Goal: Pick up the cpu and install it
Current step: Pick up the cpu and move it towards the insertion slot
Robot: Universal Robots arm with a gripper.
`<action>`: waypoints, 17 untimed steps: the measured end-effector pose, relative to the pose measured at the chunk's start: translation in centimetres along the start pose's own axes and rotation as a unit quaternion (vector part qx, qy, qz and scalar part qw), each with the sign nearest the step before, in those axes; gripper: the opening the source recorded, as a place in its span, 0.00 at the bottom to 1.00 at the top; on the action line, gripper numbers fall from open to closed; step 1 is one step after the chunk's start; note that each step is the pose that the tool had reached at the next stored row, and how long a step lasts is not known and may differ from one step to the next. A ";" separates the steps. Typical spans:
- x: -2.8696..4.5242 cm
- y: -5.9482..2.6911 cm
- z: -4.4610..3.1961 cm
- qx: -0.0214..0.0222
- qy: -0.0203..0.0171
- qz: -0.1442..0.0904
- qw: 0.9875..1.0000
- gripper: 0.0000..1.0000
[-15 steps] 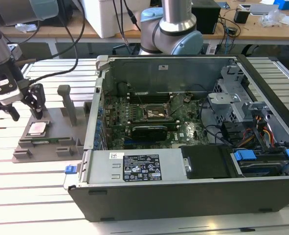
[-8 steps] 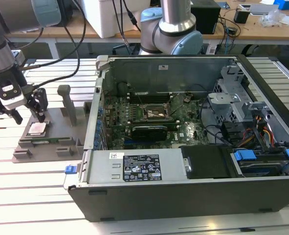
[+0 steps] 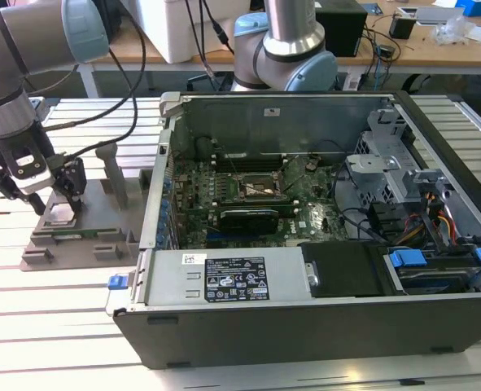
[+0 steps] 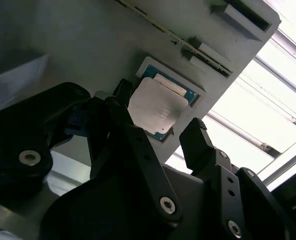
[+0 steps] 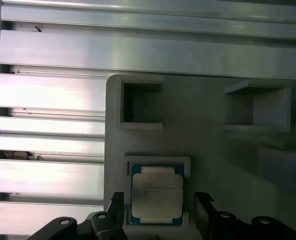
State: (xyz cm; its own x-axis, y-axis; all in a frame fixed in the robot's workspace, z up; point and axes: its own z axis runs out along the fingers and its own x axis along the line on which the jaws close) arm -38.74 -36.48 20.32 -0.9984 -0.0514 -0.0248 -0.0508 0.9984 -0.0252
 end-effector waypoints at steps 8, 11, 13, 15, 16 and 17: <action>-0.09 0.06 1.25 0.000 0.000 -0.004 1.000 0.66; -0.08 0.06 1.30 0.000 0.000 -0.005 1.000 0.66; -0.08 0.06 1.31 0.000 0.000 -0.005 1.000 0.66; -0.08 0.06 1.30 -0.001 0.000 -0.005 1.000 0.58; -0.08 0.06 1.30 -0.001 0.000 -0.005 1.000 0.54; -0.08 0.06 1.31 -0.001 0.000 -0.005 1.000 0.54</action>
State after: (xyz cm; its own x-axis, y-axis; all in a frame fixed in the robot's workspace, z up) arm -38.62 -36.45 19.01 -0.9978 -0.0607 -0.0249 -0.0601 0.9979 -0.0238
